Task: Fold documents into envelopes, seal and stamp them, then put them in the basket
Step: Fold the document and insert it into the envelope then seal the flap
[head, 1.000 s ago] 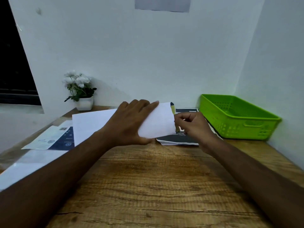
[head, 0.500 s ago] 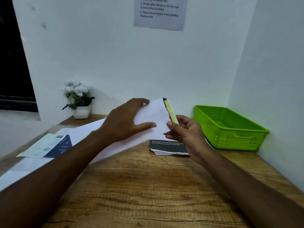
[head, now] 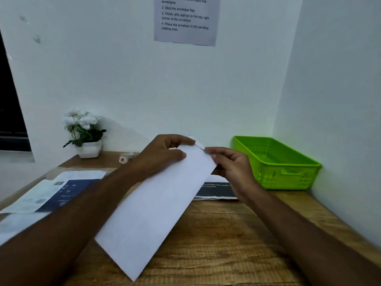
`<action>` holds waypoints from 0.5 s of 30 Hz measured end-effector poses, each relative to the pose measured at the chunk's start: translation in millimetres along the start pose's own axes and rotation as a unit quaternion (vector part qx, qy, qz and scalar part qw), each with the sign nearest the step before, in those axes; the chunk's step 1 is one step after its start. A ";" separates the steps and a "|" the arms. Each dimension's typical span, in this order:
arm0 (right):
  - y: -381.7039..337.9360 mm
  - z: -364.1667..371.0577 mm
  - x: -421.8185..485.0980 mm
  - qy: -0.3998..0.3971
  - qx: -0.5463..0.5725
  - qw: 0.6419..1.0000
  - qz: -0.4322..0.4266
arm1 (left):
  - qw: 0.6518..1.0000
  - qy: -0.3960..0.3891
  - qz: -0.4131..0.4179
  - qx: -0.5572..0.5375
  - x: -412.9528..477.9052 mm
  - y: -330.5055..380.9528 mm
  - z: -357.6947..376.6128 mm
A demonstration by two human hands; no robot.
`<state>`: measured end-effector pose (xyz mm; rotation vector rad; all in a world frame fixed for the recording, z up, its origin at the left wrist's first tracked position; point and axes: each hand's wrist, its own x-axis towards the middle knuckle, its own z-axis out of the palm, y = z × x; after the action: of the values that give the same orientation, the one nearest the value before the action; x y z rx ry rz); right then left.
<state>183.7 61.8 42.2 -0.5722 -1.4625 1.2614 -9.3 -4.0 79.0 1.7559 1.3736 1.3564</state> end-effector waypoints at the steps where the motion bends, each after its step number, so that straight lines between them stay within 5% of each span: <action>1: 0.1 1.3 0.0 -0.008 -0.006 1.000 0.006 | 1.000 0.012 -0.015 -0.016 -2.7 -3.8 1.6; 15: 4.3 12.5 -5.8 -0.124 -0.019 0.986 0.105 | 0.988 0.113 -0.089 -0.059 -12.6 -9.1 7.7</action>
<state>173.0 53.3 37.6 -0.6251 -1.6690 1.5161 -5.5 -11.2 63.7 1.4015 1.4965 1.5382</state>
